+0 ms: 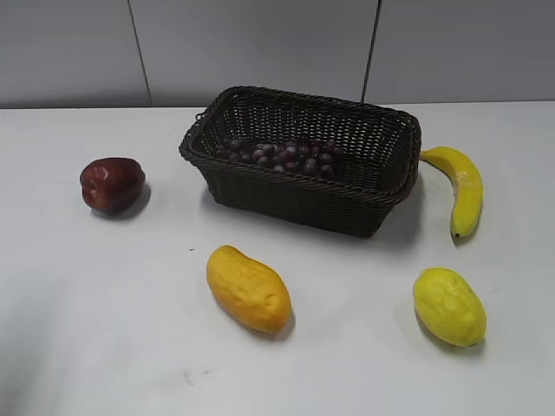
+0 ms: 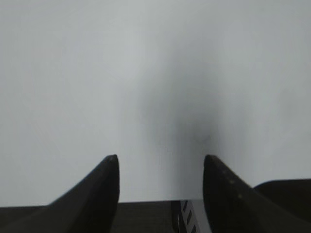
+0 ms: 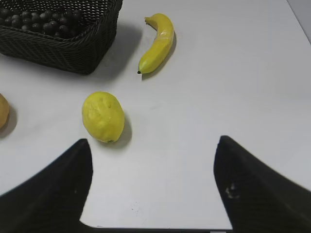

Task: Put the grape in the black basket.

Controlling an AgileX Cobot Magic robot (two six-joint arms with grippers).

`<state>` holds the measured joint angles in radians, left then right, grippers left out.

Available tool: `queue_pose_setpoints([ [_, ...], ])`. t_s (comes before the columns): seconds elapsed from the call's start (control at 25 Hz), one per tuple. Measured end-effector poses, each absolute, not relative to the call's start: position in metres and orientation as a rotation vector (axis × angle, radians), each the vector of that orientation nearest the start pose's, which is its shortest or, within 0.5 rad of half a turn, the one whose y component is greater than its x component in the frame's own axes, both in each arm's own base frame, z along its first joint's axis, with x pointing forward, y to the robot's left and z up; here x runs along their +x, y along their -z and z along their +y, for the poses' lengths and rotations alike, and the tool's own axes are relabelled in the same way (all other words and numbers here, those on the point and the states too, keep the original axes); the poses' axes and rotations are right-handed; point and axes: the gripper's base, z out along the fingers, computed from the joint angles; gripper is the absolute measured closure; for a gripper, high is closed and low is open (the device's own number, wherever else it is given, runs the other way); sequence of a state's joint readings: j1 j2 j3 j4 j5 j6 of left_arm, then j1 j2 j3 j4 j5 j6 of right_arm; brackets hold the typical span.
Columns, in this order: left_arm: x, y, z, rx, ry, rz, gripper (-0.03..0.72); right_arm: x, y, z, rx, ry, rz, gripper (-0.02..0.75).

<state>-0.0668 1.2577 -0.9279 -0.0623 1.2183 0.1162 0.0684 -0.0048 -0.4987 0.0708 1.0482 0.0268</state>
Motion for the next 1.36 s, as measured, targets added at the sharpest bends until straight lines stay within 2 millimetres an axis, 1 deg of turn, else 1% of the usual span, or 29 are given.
queue_pose_setpoints([
  [0.16,0.168,-0.266,-0.017,0.249,0.086,3.009,0.177,-0.005,-0.278,0.005,-0.045,-0.145,2.029,0.147],
  [0.36,0.123,-0.268,-0.014,0.243,0.081,2.902,0.177,-0.005,-0.278,0.005,-0.045,-0.145,2.029,0.147],
  [0.56,0.085,-0.273,-0.011,0.23,0.07,2.684,0.184,-0.005,-0.278,0.005,-0.045,-0.145,2.029,0.147],
  [0.6,0.075,-0.275,-0.01,0.226,0.067,2.623,0.186,-0.005,-0.278,0.005,-0.045,-0.145,2.029,0.147],
  [0.76,0.047,-0.28,-0.008,0.213,0.058,2.416,0.187,-0.005,-0.278,0.005,-0.045,-0.145,2.029,0.147],
  [0.96,0.019,-0.275,-0.007,0.199,0.062,2.247,0.189,-0.005,-0.278,0.005,-0.045,-0.145,2.029,0.147],
  [1.2,-0.004,-0.275,-0.006,0.161,0.088,2.09,0.189,-0.005,-0.278,0.005,-0.045,-0.145,2.029,0.147],
  [1.36,-0.006,-0.274,-0.005,0.141,0.087,2.066,0.189,-0.005,-0.278,0.005,-0.045,-0.146,2.029,0.147],
])
